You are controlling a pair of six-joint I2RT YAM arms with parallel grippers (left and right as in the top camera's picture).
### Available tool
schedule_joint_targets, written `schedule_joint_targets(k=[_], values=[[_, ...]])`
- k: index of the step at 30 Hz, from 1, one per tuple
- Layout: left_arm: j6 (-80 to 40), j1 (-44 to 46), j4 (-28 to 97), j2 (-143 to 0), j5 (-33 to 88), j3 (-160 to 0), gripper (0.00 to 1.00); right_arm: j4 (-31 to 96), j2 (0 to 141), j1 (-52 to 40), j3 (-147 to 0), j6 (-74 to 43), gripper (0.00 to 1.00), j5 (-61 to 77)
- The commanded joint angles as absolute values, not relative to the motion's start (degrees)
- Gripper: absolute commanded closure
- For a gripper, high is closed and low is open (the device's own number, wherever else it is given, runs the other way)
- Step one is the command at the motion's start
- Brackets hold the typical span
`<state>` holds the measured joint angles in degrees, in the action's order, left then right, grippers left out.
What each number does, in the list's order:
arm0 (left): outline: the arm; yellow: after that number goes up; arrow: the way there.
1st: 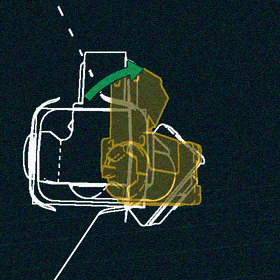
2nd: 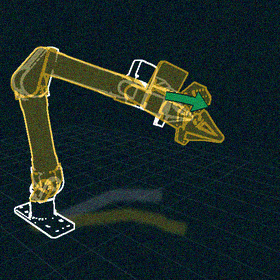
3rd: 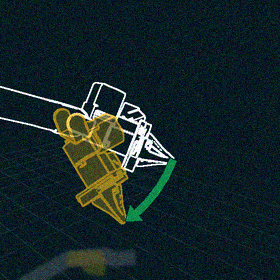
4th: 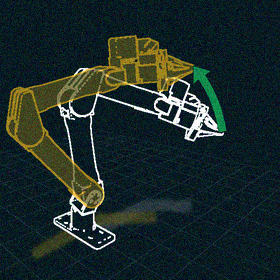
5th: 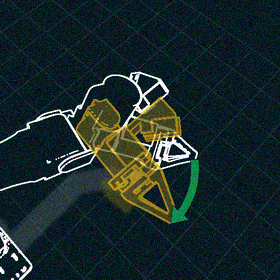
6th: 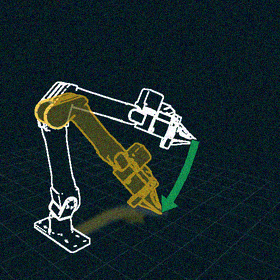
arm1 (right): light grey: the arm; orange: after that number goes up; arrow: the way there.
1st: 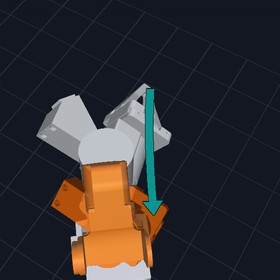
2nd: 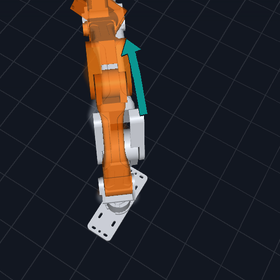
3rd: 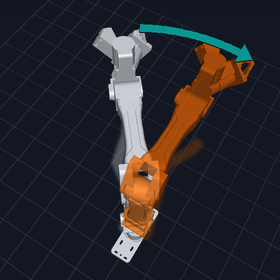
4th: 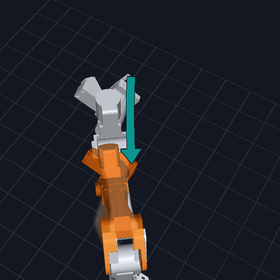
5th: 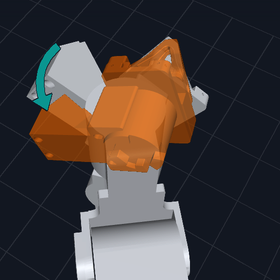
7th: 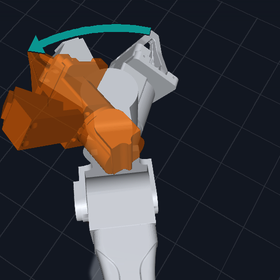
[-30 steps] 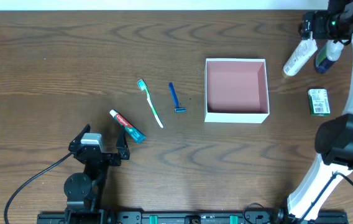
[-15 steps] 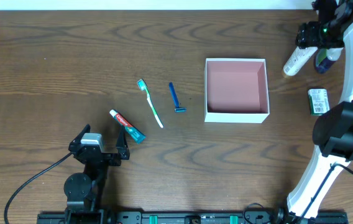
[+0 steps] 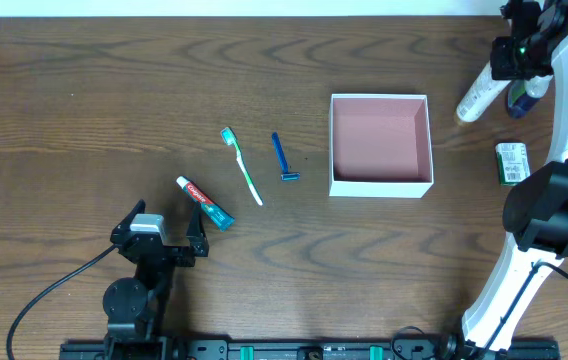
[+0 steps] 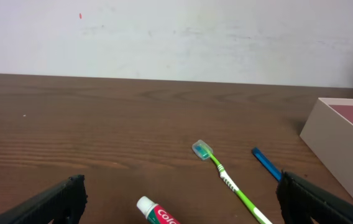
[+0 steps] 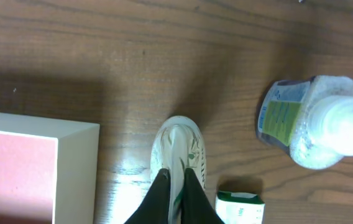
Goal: Pack container
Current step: 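Move right gripper to the white lotion tube and grasp it, then carry the lotion tube with right gripper into the box, release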
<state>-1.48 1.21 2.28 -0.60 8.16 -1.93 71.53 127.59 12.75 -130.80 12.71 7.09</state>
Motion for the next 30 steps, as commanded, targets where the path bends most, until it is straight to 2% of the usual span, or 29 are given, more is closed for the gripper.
schedule_joint_targets(k=[1, 8, 15, 23, 30], values=[[-1.74, 0.93, 3.16, -0.34, 7.94, -0.23, 0.02, 71.64, 127.72, 13.21, -131.55, 12.40, 0.99, 6.20], [-1.74, 0.93, 3.16, -0.34, 7.94, -0.23, 0.02, 75.48, 125.21, 13.02, -135.39, 10.26, 0.99, 6.57], [-1.74, 0.93, 3.16, -0.34, 7.94, -0.23, 0.02, 80.34, 118.76, 12.99, -142.89, 9.80, 0.99, 19.64], [-1.74, 0.93, 3.16, -0.34, 7.94, -0.23, 0.02, 80.55, 107.18, 12.60, -144.55, 7.20, 0.99, 24.47], [-1.74, 0.93, 3.16, -0.34, 7.94, -0.23, 0.02, 81.58, 99.70, 5.91, -144.53, 7.42, 0.99, 26.06]])
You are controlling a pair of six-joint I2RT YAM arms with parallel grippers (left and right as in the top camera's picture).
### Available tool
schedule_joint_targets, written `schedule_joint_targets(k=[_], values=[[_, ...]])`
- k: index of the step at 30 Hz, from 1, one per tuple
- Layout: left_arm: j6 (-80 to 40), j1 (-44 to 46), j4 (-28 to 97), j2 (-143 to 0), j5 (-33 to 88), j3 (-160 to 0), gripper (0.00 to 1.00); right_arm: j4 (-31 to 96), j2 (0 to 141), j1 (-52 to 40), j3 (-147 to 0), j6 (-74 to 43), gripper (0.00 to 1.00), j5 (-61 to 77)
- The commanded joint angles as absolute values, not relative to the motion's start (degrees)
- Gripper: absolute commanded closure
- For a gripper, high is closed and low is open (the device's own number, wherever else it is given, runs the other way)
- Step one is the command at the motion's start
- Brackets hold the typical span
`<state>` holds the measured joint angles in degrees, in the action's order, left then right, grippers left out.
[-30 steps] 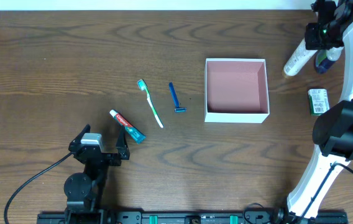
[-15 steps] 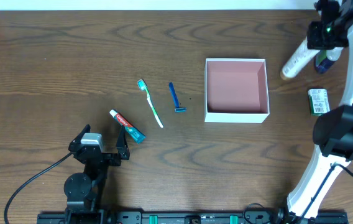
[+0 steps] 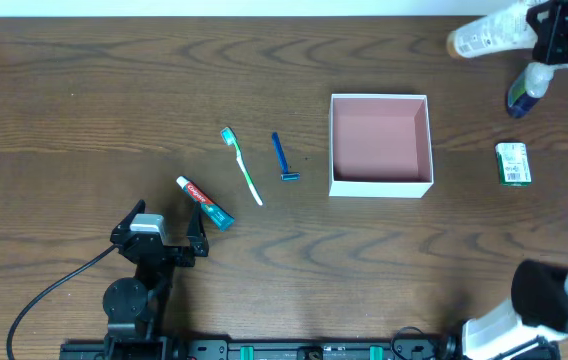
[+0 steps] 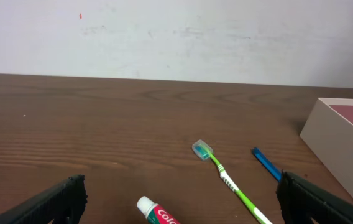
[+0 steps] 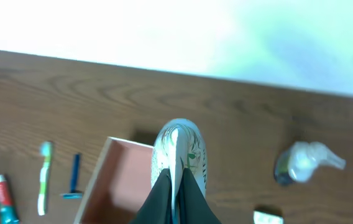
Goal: Pack container
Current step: 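Carry the lotion tube with right gripper into the box, release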
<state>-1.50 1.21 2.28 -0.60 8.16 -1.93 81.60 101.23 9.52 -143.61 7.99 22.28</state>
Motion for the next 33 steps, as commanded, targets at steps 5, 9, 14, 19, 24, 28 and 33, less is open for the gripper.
schedule_joint_targets(k=[5, 9, 14, 19, 24, 28, 33], values=[[-1.74, 0.93, 3.16, -0.34, 7.94, -0.23, 0.02, 82.28, 100.64, -3.53, -144.16, 7.75, 0.99, 20.14], [-1.74, 0.93, 3.16, -0.34, 7.94, -0.23, 0.02, 84.14, 104.09, -9.93, -143.74, 6.83, 0.99, 10.50], [-1.74, 0.93, 3.16, -0.34, 7.94, -0.23, 0.02, 86.94, 109.60, -14.11, -143.72, 6.63, 0.99, 6.44], [-1.74, 0.93, 3.16, -0.34, 7.94, -0.23, 0.02, 86.96, 115.46, -15.90, -143.72, 5.80, 0.99, 6.46], [-1.74, 0.93, 3.16, -0.34, 7.94, -0.23, 0.02, 86.48, 120.57, -16.97, -143.72, 5.80, 0.99, 6.46], [-1.74, 0.93, 3.16, -0.34, 7.94, -0.23, 0.02, 85.23, 123.81, -17.74, -143.72, 5.80, 0.99, 6.46], [-1.74, 0.93, 3.16, -0.34, 7.94, -0.23, 0.02, 83.50, 127.09, -18.20, -143.70, 5.82, 0.99, 6.42]])
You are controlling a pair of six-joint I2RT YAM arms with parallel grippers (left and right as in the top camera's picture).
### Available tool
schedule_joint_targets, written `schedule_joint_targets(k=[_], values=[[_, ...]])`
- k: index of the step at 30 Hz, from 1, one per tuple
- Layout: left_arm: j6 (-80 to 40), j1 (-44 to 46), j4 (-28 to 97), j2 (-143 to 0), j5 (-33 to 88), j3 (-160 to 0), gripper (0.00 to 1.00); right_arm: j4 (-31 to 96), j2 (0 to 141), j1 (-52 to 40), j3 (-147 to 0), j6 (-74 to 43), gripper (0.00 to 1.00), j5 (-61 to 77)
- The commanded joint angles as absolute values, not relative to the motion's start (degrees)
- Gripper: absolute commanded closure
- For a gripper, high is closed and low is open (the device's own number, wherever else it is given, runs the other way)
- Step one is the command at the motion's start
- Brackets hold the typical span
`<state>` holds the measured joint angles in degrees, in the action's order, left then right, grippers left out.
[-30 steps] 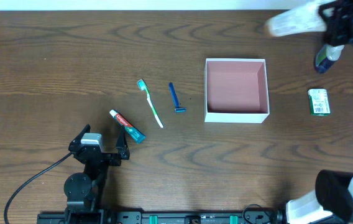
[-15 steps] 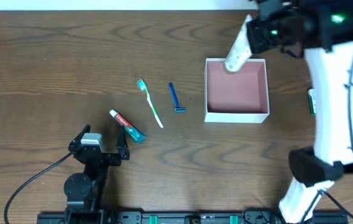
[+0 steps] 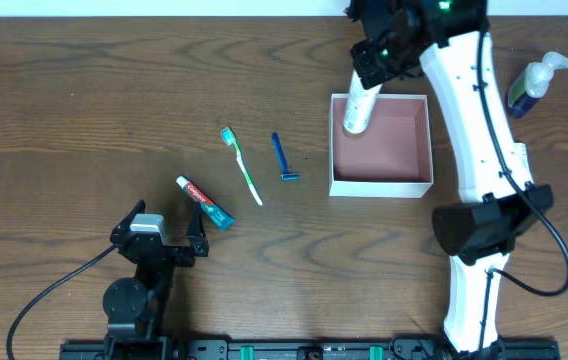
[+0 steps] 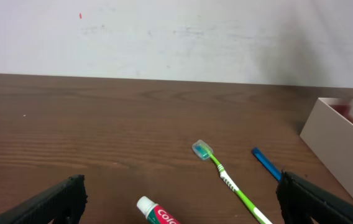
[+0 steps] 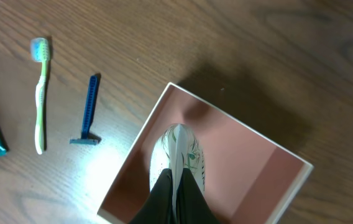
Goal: Pack container
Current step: 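Carry the lotion tube with right gripper into the box, release, then withdraw right gripper and move it to the clear pump bottle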
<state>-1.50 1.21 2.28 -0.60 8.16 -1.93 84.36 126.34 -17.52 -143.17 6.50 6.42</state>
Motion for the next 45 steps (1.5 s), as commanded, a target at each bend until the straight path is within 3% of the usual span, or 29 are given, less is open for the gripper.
schedule_joint_targets(k=[1, 21, 27, 40, 45], values=[[-1.74, 0.93, 3.16, -0.34, 7.94, -0.23, 0.02, 83.09, 127.59, -18.20, -143.70, 5.82, 0.99, 6.42], [-1.74, 0.93, 3.16, -0.34, 7.94, -0.23, 0.02, 79.92, 132.33, -18.24, -143.61, 5.80, 0.99, 6.44], [-1.74, 0.93, 3.16, -0.34, 7.94, -0.23, 0.02, 79.61, 132.33, -18.24, -143.61, 5.82, 0.90, 6.44], [-1.74, 0.93, 3.16, -0.34, 7.94, -0.23, 0.02, 79.55, 132.09, -18.22, -143.61, 5.85, 0.82, 6.13], [-1.74, 0.93, 3.16, -0.34, 7.94, -0.23, 0.02, 80.47, 129.78, -18.17, -144.92, 5.82, 0.67, 2.28]])
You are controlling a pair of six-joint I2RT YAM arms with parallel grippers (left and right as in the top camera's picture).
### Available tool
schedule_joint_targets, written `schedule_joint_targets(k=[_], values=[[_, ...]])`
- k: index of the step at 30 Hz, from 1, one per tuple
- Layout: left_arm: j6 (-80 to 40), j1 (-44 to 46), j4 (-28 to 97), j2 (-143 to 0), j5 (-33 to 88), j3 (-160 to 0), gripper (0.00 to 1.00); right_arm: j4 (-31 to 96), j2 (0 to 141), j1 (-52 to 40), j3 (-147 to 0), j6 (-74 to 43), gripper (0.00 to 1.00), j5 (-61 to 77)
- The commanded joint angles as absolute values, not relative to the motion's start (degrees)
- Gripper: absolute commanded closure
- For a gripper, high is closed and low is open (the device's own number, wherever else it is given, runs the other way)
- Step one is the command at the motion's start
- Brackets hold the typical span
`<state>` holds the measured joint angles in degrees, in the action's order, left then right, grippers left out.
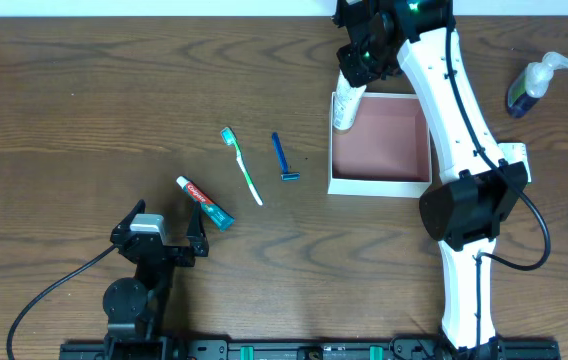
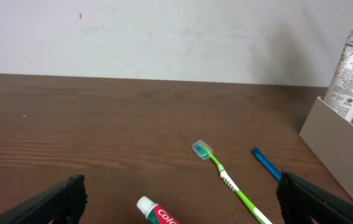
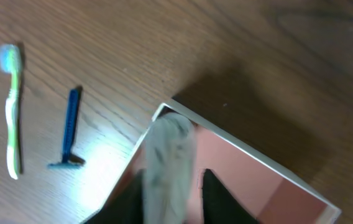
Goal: Pack container
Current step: 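Withdraw right gripper and move it to the clear pump bottle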
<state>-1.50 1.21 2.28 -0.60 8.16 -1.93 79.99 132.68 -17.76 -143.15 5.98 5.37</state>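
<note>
A white shampoo tube (image 1: 344, 108) stands tilted in the far-left corner of the pink-lined white box (image 1: 381, 184), leaning on its wall. My right gripper (image 3: 173, 199) hangs right above it, open, with the blurred tube (image 3: 167, 155) loose between the spread fingers. A green toothbrush (image 1: 242, 165), a blue razor (image 1: 282, 158) and a red toothpaste tube (image 1: 204, 203) lie on the table left of the box. Low at the near left, my left gripper (image 2: 181, 182) is open and holds nothing, with the toothpaste (image 2: 158, 214) just ahead of it.
A clear pump bottle (image 1: 534, 82) stands at the far right. A small green-and-white carton (image 1: 517, 153) lies right of the box, partly behind the right arm. The table's far edge runs close behind the box.
My right gripper was shut on the tube over the box; now its fingers are spread and the tube rests in the box's far-left corner. The left arm has not moved.
My right gripper was shut on the white tube at the far right, beside the pump bottle. Then it held the tube higher, near the far edge. Then it held it over the box. Now the gripper is open and the tube leans inside the box.
</note>
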Motion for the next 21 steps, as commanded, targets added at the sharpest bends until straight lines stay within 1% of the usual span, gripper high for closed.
schedule_joint_targets(k=[1, 4, 8, 9, 11, 13, 17, 19, 21], values=[[-1.74, 0.93, 3.16, -0.34, 7.94, -0.23, 0.02, 80.73, 129.05, -18.15, -145.36, 5.82, 0.64, 1.78], [-1.74, 0.93, 3.16, -0.34, 7.94, -0.23, 0.02, 81.01, 125.60, -17.80, -147.06, 5.82, 0.57, 1.48], [-1.74, 0.93, 3.16, -0.34, 7.94, -0.23, 0.02, 80.60, 119.61, -16.08, -149.34, 6.04, 0.34, -0.23], [-1.74, 0.93, 3.16, -0.34, 7.94, -0.23, 0.02, 80.49, 117.60, -15.03, -149.69, 6.00, 0.25, -1.91], [-1.74, 0.93, 3.16, -0.34, 7.94, -0.23, 0.02, 80.09, 114.67, -12.62, -149.75, 5.80, 0.15, -4.95], [-1.74, 0.93, 3.16, -0.34, 7.94, -0.23, 0.02, 79.40, 112.25, -8.49, -149.73, 3.77, 0.11, -7.46], [-1.74, 0.93, 3.16, -0.34, 7.94, -0.23, 0.02, 78.83, 110.52, 2.79, -149.73, -4.10, 0.08, -6.76], [-1.74, 0.93, 3.16, -0.34, 7.94, -0.23, 0.02, 79.02, 110.83, 7.55, -149.38, -6.76, 0.05, -4.12], [-1.74, 0.93, 3.16, -0.34, 7.94, -0.23, 0.02, 79.42, 111.20, 11.09, -148.94, -6.85, 0.04, 1.87]])
